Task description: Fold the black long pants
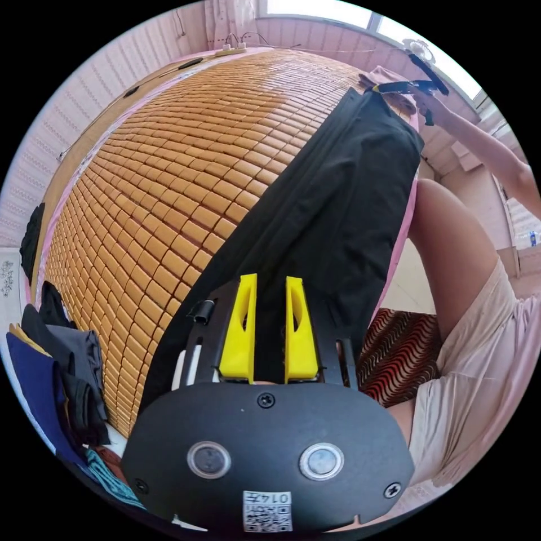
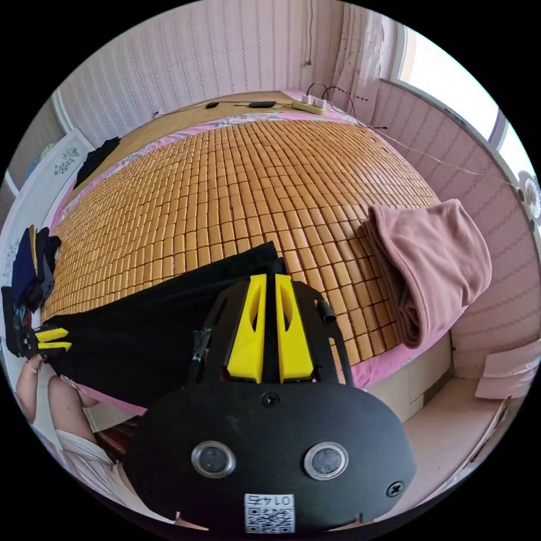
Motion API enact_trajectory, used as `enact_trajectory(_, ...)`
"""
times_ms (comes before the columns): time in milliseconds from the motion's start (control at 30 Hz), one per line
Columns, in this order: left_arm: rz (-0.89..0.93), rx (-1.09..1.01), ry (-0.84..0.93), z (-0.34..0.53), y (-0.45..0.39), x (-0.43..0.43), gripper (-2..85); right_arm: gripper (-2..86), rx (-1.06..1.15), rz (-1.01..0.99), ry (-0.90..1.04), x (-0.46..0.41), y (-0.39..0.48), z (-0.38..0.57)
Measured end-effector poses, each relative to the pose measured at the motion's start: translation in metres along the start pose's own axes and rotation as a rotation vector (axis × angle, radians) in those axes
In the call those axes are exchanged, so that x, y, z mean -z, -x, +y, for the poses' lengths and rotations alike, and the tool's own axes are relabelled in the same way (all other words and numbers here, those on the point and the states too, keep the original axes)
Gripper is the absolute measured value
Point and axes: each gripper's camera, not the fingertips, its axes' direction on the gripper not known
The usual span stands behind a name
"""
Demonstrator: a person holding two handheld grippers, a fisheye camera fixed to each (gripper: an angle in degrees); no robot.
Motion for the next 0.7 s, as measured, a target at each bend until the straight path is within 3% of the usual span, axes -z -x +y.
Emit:
enact_trajectory(67,0.036,0.007,-0.028,0.001,0.007,0.004,0.7,1.7,0.037,-0.009,-0.053,0.021,0.000,0.006)
enact_trajectory(200,0.083,0.039,-0.097,0.008,0.018,0.025,-0.3,2.0,0.034,-0.044,-0.097,0.034,-0.001,0.000)
enact_trajectory(300,0.045,0.094,-0.141,0.006,0.031,0.036,1.3,4.1,0.000,-0.071,-0.038,0.009,0.000,-0.017)
enact_trajectory(400,0.063,0.178,-0.068,-0.001,0.048,0.013,5.8,6.5,-0.071,-0.082,0.063,-0.024,-0.005,-0.020)
enact_trajectory(600,0.049,0.144,-0.092,0.019,0.029,0.024,6.7,7.2,-0.172,-0.055,0.011,-0.002,-0.012,0.053)
enact_trajectory(700,0.132,0.088,-0.105,0.030,0.001,0.021,6.8,8.7,-0.293,-0.051,0.053,-0.010,-0.018,0.103)
